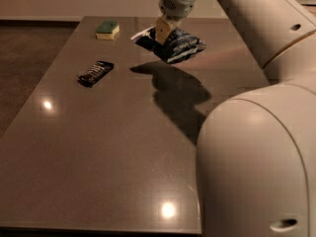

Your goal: Move blue chip bag near sponge

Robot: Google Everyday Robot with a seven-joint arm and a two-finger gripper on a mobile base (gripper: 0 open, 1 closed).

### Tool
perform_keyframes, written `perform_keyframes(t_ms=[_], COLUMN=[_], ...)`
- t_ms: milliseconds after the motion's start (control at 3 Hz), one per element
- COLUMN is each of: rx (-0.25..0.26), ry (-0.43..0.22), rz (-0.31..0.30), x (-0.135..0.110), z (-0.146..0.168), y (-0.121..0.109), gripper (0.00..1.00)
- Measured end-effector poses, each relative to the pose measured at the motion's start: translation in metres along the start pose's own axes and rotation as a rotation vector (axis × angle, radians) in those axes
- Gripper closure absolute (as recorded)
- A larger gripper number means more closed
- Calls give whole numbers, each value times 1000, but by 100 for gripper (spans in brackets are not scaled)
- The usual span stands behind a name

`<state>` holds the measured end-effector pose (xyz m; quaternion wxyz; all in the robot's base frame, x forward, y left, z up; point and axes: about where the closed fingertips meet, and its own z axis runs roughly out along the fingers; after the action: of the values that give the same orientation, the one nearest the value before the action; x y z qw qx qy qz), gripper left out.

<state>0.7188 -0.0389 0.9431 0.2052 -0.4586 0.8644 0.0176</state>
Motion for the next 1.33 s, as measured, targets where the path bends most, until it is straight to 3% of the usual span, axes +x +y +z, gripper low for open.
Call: perform_keyframes(t_ms=[333, 1000, 1333], rx=[51, 245, 300], ry=[-64, -186, -278], rz=[-11, 115, 187], x=[-43, -96, -113], z=[14, 29, 36], y=[-8, -53, -66], gripper=[100, 100, 100])
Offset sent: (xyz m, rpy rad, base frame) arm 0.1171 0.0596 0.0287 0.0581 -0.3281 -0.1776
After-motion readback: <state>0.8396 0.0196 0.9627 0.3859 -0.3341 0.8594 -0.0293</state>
